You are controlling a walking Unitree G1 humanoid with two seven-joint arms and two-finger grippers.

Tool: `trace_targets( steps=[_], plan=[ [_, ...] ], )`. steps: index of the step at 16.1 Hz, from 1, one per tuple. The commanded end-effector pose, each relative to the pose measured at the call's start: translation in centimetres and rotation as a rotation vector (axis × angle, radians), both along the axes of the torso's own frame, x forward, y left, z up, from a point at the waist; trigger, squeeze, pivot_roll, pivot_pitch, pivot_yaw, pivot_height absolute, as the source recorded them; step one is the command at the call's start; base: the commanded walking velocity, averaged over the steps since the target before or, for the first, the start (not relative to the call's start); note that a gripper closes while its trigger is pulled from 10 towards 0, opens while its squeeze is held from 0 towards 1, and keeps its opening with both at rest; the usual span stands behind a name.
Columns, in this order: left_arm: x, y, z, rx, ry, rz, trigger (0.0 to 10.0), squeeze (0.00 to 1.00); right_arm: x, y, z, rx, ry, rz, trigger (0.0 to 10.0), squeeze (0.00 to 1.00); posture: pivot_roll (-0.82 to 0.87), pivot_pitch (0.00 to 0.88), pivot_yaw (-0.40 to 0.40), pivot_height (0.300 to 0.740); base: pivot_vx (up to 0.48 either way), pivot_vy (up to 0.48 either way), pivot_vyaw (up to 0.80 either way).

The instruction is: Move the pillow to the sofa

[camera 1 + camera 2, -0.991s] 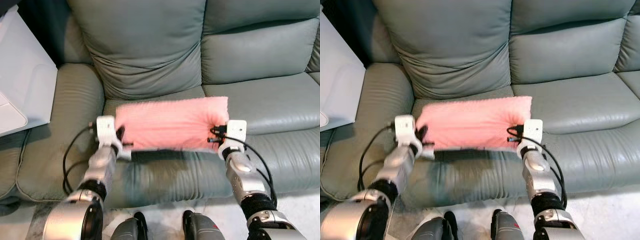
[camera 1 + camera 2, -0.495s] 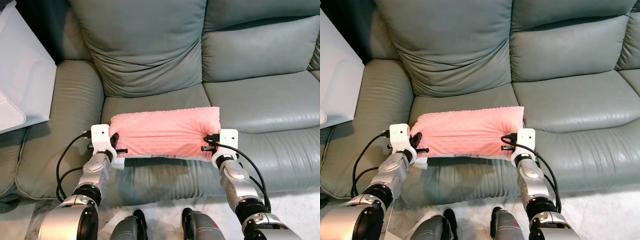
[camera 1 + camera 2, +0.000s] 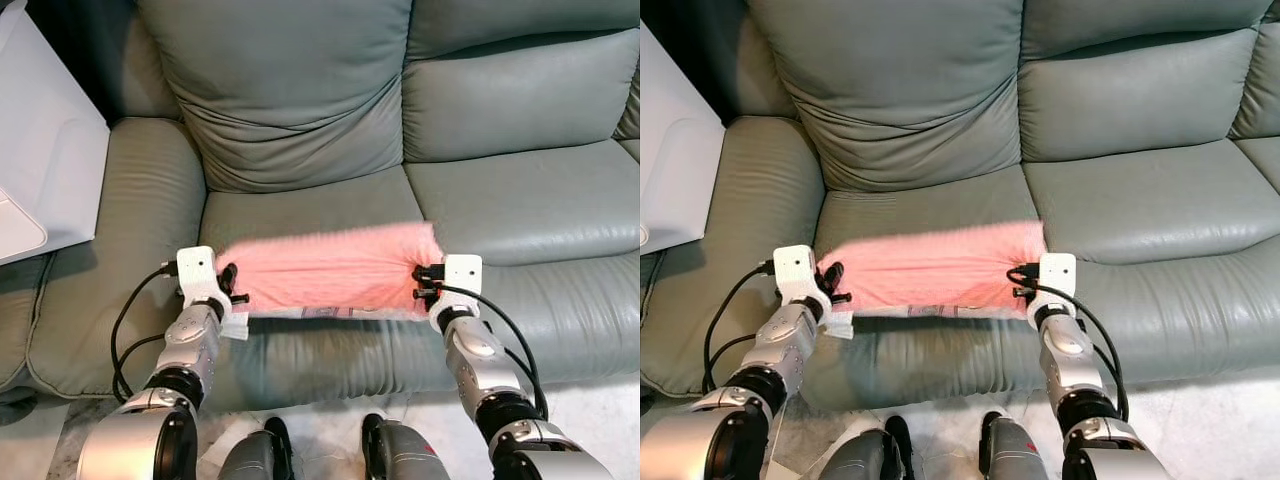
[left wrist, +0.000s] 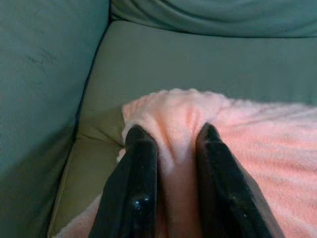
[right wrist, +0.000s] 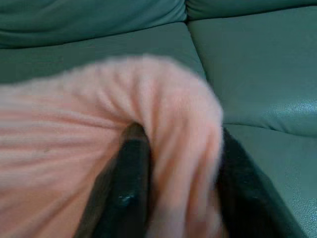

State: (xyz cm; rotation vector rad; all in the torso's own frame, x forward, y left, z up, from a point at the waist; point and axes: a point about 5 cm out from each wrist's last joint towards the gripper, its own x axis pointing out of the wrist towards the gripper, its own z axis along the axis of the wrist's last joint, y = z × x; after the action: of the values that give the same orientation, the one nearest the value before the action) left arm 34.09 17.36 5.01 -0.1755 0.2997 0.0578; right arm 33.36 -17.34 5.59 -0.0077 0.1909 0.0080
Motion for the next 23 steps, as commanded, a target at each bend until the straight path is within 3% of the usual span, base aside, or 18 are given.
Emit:
trace_targets(
  steps=[1,11,16,19,23],
  plan=[
    [-1.0,1.5,-1.1,-0.007,0.039,0.064,10.0,1.0,-0.6,-0.5,-0.8,0.002,0.02,-0.028,10.0,1.0,-0.1,0.303,0.097,0.74,0.0,0.0,0.0],
    [-2.1,0.4,-2.6,-0.026,0.071,-0.005,10.0,1.0,-0.6,0.3,-0.8,0.017,0.012,-0.003,10.0,1.0,-0.09,0.294,0.101,0.74,0.0,0.0,0.0],
    [-2.1,0.9,-2.2,-0.007,0.043,-0.054,10.0,1.0,-0.9,4.3,0.3,0.11,0.005,0.173,10.0,1.0,-0.09,0.293,0.097,0.74,0.0,0.0,0.0],
    [-2.8,2.6,-2.5,0.069,0.075,-0.107,10.0,1.0,-3.1,5.1,-1.5,0.078,0.191,0.263,10.0,1.0,-0.09,0.292,0.095,0.74,0.0,0.0,0.0],
    [-4.0,4.7,-3.0,0.121,0.109,-0.132,10.0,1.0,-5.1,6.8,-0.9,0.109,0.29,0.457,10.0,1.0,-0.09,0.283,0.091,0.74,0.0,0.0,0.0]
  ],
)
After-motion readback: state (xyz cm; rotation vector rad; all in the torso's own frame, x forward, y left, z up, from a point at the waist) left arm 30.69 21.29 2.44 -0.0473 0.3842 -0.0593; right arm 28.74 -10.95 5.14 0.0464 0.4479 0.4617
